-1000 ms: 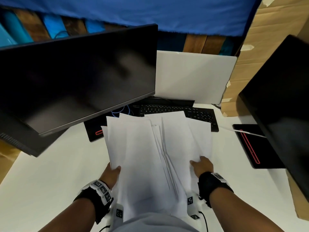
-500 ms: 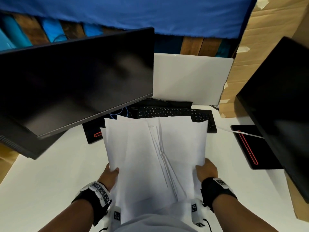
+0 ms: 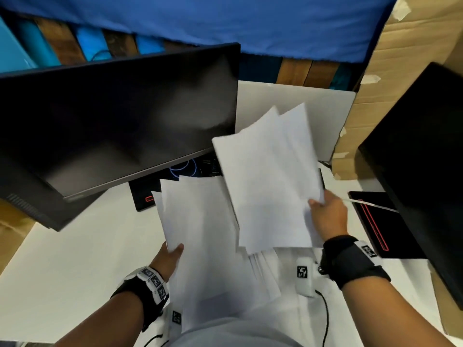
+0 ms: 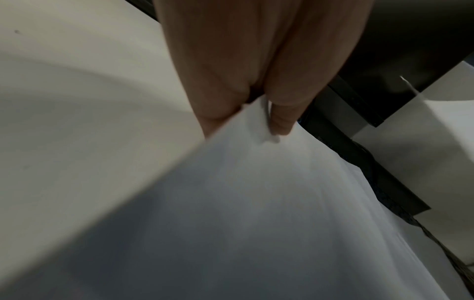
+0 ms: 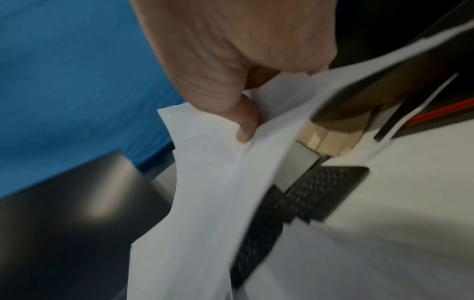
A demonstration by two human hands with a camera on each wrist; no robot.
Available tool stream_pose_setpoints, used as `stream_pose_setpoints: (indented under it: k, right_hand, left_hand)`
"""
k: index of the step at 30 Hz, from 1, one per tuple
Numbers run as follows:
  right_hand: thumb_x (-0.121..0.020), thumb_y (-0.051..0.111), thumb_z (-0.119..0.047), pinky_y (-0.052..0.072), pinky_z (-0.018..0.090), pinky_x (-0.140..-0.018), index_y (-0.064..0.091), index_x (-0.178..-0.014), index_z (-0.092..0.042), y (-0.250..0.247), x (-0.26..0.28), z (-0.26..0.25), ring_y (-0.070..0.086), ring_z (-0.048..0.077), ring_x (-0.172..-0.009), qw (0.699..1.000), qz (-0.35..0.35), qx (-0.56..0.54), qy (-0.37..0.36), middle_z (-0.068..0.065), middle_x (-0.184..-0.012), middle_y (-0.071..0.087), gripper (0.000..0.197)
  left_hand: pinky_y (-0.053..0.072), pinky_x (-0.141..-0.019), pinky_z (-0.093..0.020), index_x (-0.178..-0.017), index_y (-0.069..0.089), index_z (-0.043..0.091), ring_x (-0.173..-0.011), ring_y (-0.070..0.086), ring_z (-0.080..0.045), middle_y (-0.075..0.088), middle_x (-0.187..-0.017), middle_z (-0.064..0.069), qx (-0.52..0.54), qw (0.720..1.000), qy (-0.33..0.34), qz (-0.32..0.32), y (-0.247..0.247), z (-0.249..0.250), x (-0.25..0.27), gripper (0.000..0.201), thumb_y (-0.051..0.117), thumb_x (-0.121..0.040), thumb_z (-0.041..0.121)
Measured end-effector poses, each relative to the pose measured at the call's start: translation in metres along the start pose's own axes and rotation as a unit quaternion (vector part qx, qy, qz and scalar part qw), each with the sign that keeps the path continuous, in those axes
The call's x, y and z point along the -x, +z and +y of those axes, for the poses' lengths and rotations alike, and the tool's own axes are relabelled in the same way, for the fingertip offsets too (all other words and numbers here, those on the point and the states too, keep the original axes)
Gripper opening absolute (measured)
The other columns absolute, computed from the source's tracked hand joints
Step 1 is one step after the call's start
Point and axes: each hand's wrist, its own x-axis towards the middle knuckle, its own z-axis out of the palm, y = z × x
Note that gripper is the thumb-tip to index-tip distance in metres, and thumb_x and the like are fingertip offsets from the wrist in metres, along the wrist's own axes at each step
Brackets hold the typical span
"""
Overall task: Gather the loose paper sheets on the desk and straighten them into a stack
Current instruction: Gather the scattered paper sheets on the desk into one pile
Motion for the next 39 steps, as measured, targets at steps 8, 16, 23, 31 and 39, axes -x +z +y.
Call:
stream_pose_setpoints:
  k: [8, 16, 23, 31, 39]
  right_hand:
    - [-0.090, 0.054, -0.010, 0.037, 0.023, -0.097, 0.050, -0.130, -0.005, 0.102, 0.068, 0.057, 0.052, 0.026, -0.121, 0.931, -0.341, 0.127, 0.020, 0.013, -0.135, 0.055, 0.041]
    - [-0.091, 0.054, -0.027, 0.042, 0.039, -0.095, 0.041, -0.133, -0.012, 0.097, 0.058, 0.077, 0.045, 0.031, -0.119, 0.938, -0.249, 0.240, 0.011, 0.011, -0.132, 0.044, 0.047]
    - [-0.096, 0.041, -0.018, 0.039, 0.028, -0.098, 0.050, -0.127, -0.002, 0.105, 0.064, 0.093, 0.050, 0.026, -0.122, 0.914, -0.364, 0.161, 0.076, 0.014, -0.133, 0.052, 0.035]
    - [-0.097, 0.032, -0.014, 0.040, 0.024, -0.078, 0.055, -0.087, -0.010, 0.107, 0.070, 0.089, 0.051, 0.017, -0.087, 0.906, -0.409, 0.068, 0.084, 0.004, -0.089, 0.056, 0.025]
    - [-0.092, 0.048, -0.025, 0.048, 0.038, -0.092, 0.060, -0.102, -0.016, 0.095, 0.068, 0.088, 0.057, 0.029, -0.107, 0.943, -0.298, 0.144, 0.044, 0.010, -0.113, 0.061, 0.018]
  left_hand:
    - [0.044, -0.105, -0.046, -0.128, 0.054, 0.027, -0.118, 0.060, -0.024, 0.066, -0.124, 0.002, 0.020, 0.999, -0.024, -0.019, 0.001, 0.018, 0.016, 0.080, 0.067, -0.062, 0.070]
    - [0.045, -0.087, -0.040, -0.119, 0.055, -0.005, -0.107, 0.058, -0.042, 0.062, -0.118, -0.028, -0.127, 0.979, -0.021, 0.157, 0.009, 0.030, 0.047, 0.036, 0.059, -0.085, 0.009]
    - [0.042, -0.089, -0.036, -0.122, 0.054, -0.002, -0.113, 0.057, -0.041, 0.061, -0.124, -0.026, -0.106, 0.975, -0.032, 0.191, 0.004, 0.034, 0.057, 0.039, 0.059, -0.086, 0.013]
    - [0.042, -0.090, -0.036, -0.129, 0.049, 0.006, -0.115, 0.056, -0.036, 0.059, -0.127, -0.019, -0.120, 0.988, 0.017, 0.097, 0.020, 0.041, 0.061, 0.061, 0.070, -0.074, 0.022]
    - [0.040, -0.080, -0.034, -0.122, 0.041, 0.010, -0.092, 0.052, -0.028, 0.055, -0.107, -0.012, -0.141, 0.984, 0.039, 0.105, 0.023, 0.043, 0.061, 0.051, 0.064, -0.079, -0.003]
